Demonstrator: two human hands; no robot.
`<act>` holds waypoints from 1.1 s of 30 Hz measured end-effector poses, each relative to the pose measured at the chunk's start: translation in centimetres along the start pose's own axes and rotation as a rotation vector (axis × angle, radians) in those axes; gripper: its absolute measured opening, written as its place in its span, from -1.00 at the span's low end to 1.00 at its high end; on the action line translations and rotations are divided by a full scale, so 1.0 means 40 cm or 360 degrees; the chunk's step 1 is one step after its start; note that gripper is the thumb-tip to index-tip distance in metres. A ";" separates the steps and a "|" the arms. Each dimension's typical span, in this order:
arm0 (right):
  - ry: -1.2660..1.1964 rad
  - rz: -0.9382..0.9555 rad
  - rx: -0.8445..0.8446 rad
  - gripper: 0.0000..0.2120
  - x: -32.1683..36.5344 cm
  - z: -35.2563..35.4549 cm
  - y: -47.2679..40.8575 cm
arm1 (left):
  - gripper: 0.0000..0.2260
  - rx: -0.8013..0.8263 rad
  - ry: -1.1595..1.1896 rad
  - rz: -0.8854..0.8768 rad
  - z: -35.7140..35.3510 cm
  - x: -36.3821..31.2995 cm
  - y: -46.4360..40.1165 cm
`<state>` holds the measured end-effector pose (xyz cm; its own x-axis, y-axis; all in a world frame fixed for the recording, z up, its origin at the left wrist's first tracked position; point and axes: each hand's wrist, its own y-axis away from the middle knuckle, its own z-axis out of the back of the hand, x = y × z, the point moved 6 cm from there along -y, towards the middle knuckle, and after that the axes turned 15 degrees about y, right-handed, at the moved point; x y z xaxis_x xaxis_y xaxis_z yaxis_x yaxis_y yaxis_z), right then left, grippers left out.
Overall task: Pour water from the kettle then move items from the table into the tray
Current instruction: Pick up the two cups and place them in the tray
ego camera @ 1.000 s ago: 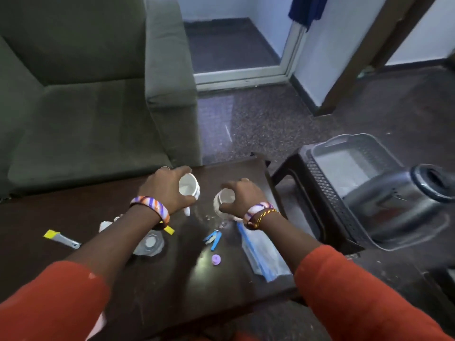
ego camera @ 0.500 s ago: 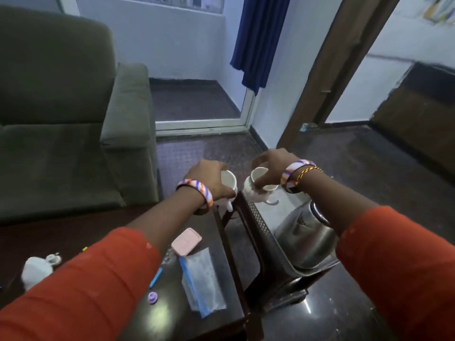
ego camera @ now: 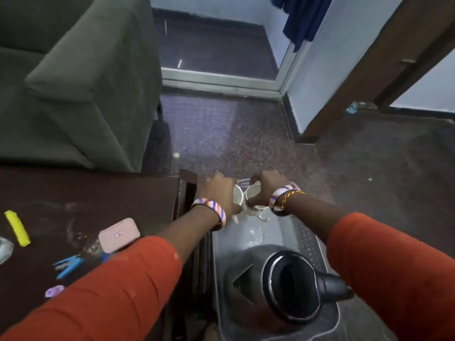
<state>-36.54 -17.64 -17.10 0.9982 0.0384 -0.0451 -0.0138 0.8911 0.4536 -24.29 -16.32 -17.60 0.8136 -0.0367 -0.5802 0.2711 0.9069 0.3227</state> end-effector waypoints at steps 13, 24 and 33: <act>0.0081 0.0124 -0.0032 -0.48 -0.021 -0.128 -0.098 | -0.69 0.0119 -0.0485 0.0099 -0.137 0.021 -0.089; 0.0283 0.0200 -0.0041 -0.55 0.041 -0.055 -0.078 | -0.49 -0.0067 -0.0176 0.0031 -0.060 0.063 -0.031; 0.0090 0.0542 -0.0102 -0.68 0.471 0.054 -0.047 | -0.66 -0.0510 0.0121 0.0494 0.165 0.493 0.249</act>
<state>-17.58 -19.56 -16.86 0.9309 0.3619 0.0494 -0.3511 0.8494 0.3941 -2.15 -10.76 -20.89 0.7879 0.2778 -0.5496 -0.1628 0.9547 0.2492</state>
